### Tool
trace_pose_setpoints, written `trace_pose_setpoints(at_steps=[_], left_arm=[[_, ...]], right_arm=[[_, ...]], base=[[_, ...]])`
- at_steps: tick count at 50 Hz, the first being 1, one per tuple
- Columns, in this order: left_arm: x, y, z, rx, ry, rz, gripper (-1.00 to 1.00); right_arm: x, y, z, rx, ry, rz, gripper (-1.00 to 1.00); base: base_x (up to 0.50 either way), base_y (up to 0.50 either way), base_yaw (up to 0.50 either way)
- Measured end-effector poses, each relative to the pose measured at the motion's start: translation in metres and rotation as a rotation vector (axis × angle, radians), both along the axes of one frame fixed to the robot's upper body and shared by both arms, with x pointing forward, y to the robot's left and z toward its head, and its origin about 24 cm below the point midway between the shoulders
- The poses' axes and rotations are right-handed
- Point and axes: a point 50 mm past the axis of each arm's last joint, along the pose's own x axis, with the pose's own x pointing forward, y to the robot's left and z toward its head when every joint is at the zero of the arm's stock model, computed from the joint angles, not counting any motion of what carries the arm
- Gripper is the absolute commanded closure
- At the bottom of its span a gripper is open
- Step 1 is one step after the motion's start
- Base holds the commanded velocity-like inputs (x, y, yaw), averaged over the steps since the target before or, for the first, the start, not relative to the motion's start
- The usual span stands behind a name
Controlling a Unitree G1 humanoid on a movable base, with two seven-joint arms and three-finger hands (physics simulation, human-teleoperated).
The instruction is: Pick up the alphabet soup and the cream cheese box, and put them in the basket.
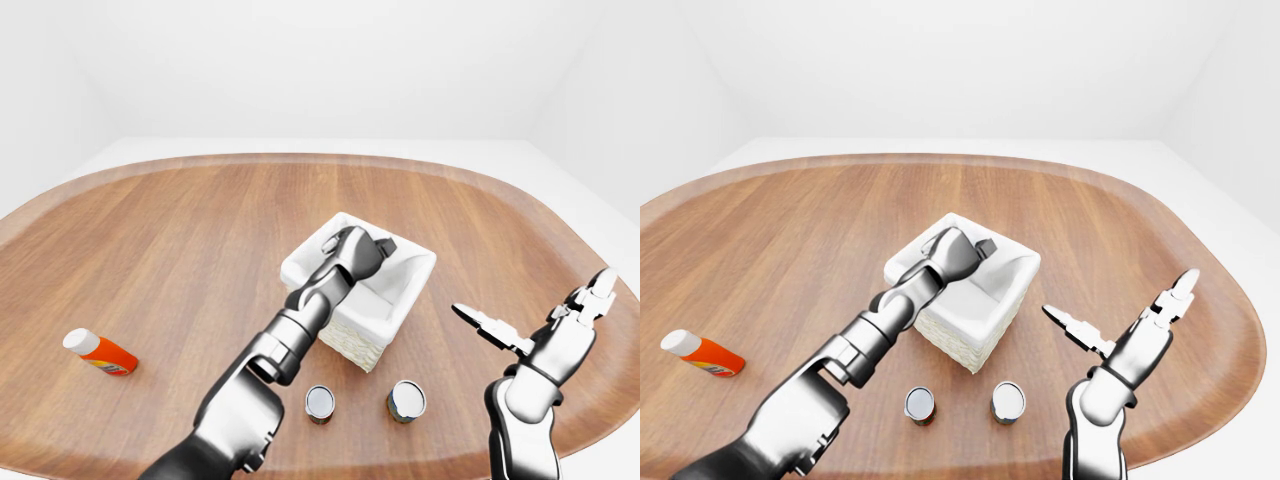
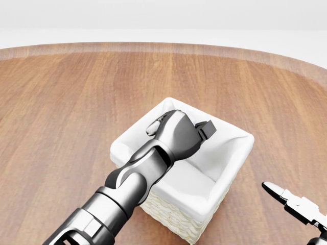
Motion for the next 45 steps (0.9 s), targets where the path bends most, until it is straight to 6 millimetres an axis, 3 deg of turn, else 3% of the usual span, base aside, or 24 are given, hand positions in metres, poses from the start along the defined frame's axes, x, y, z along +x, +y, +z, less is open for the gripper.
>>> trace_pose_setpoints(at_steps=[1,18,45], left_arm=[[0.0,0.0,0.0,0.0,0.0,0.0,-1.0],[0.001,0.002,0.023,-0.028,-0.054,0.033,-1.0],[-0.011,0.028,0.111,-0.316,-0.19,0.201,-1.0]], right_arm=[[0.0,0.0,0.0,0.0,0.0,0.0,-1.0],[0.0,0.0,0.0,-0.002,0.002,0.001,-1.0],[0.0,0.001,0.0,-0.006,0.004,0.001,-1.0]], base=[[0.0,0.0,0.0],[0.0,0.0,0.0],[0.0,0.0,0.0]])
